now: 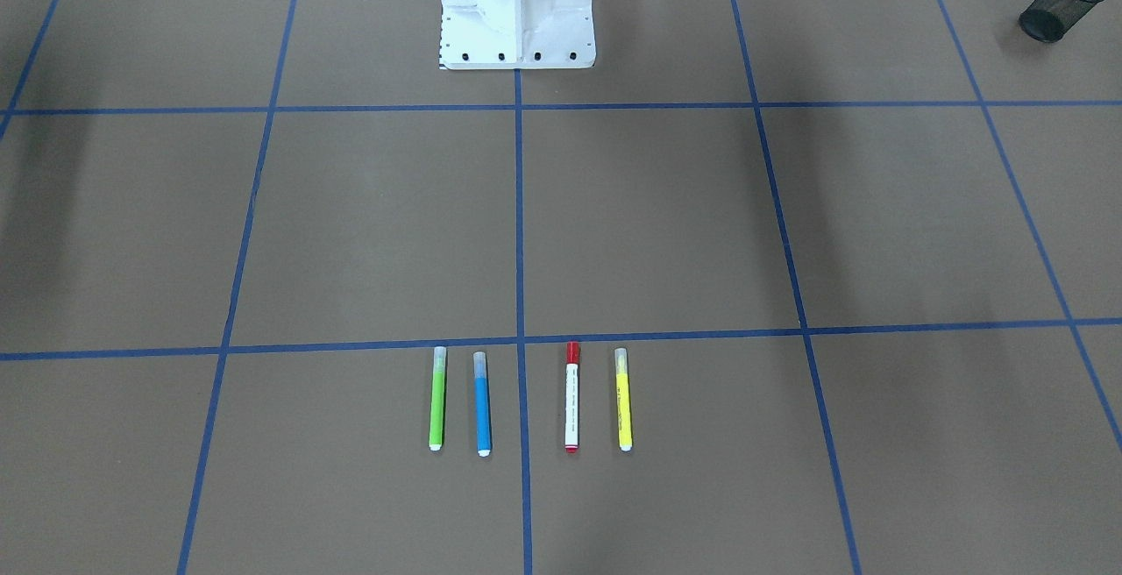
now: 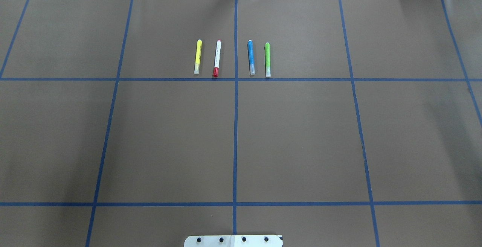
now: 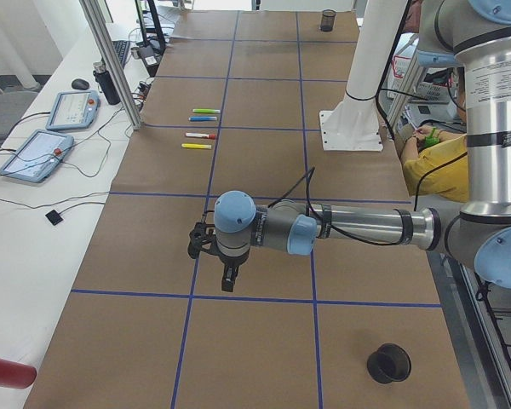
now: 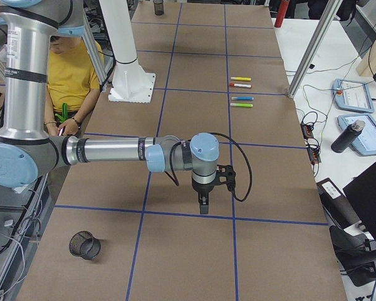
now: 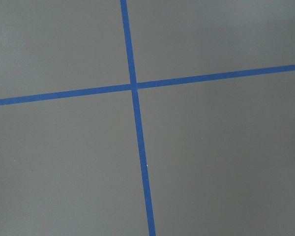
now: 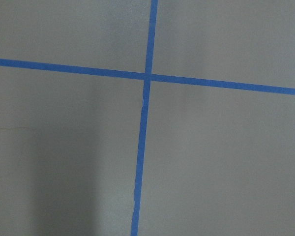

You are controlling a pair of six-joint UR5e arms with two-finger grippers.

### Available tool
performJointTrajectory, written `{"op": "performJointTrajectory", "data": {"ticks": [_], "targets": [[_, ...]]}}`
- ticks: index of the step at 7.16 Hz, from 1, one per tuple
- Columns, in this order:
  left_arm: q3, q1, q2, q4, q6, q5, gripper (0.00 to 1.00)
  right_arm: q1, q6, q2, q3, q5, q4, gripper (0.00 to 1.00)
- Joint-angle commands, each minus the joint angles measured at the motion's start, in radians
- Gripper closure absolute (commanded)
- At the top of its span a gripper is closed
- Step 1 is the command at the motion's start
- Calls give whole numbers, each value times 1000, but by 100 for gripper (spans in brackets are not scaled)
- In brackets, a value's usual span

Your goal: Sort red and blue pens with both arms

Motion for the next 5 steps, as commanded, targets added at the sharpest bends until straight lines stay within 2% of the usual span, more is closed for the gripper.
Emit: {"op": "performJointTrajectory", "data": {"ticks": [1, 5], "targets": [[-3, 1, 0, -2, 0, 2, 0, 0, 2, 2, 3, 0, 0, 0], [-5, 1, -25, -2, 0, 4, 0, 0, -2, 17, 35, -1, 0, 0]]}}
